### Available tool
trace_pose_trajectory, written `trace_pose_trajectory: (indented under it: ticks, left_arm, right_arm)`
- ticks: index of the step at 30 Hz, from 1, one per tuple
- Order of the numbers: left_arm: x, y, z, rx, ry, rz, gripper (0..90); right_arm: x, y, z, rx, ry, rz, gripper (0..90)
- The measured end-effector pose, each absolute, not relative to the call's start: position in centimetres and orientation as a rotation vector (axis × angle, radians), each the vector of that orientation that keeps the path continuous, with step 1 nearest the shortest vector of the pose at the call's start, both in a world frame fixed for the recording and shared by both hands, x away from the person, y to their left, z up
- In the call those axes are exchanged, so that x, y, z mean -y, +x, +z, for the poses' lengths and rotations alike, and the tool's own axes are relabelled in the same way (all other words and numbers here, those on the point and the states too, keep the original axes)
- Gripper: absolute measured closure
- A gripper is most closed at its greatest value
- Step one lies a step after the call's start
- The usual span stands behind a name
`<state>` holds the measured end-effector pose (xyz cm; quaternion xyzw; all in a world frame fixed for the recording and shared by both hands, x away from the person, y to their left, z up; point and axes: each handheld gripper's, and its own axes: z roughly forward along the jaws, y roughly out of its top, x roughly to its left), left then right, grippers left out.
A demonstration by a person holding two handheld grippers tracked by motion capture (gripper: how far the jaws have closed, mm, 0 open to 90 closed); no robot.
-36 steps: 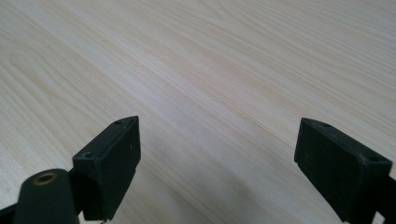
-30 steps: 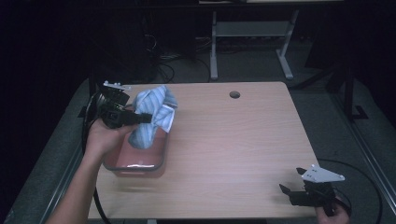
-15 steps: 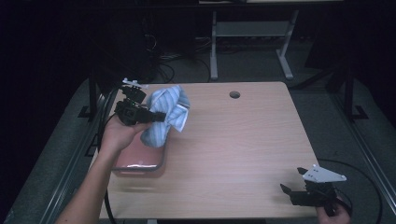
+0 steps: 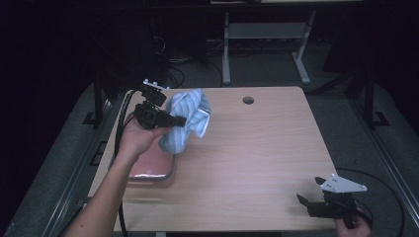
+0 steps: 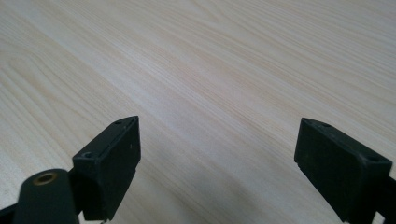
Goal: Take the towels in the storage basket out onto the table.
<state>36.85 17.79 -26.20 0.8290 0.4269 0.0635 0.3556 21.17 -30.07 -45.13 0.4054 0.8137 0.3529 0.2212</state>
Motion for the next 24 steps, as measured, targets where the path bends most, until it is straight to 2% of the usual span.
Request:
trace_pose_trajectory:
  ticks: [24]
  left_arm:
    - [-13.2, 38.0, -26.9, -1.030, 2.198, 0.119, 65.5]
  right_arm:
    - [29.9, 21.1, -45.0, -2.246, 1.114, 0.984, 13.9]
